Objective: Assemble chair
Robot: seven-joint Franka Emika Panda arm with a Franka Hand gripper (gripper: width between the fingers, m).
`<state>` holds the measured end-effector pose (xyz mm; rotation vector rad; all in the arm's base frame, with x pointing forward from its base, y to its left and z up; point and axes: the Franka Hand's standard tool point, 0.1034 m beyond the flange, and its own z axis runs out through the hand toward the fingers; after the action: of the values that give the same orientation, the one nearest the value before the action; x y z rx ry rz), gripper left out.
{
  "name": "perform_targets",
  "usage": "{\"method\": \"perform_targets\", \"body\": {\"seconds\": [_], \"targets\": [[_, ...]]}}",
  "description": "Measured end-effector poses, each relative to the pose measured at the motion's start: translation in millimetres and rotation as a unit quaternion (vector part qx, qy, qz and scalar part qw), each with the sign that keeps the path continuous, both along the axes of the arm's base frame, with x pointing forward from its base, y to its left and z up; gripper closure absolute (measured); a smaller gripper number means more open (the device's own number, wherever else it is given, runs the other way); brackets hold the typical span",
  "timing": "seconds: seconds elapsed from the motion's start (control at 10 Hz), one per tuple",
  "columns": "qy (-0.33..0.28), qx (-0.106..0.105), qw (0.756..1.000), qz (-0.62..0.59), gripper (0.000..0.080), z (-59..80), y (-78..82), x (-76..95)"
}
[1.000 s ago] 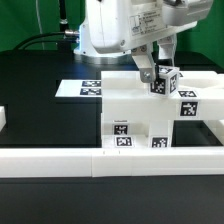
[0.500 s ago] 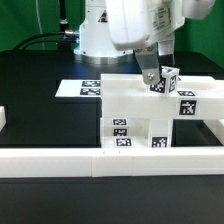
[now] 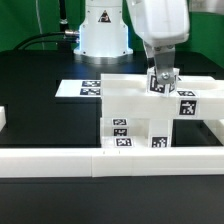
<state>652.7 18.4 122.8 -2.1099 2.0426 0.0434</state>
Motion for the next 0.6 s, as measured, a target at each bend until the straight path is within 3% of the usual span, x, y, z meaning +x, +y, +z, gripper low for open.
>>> {"method": "perform_targets", "body": {"seconds": [0.2, 0.6], "targets": [[0.005, -0.025, 0.990, 0.136, 0.0151, 0.7, 1.7, 1.6], [-0.006, -0.046, 0.960, 0.276, 0.0151, -2.9, 4.8, 2.5]]}}
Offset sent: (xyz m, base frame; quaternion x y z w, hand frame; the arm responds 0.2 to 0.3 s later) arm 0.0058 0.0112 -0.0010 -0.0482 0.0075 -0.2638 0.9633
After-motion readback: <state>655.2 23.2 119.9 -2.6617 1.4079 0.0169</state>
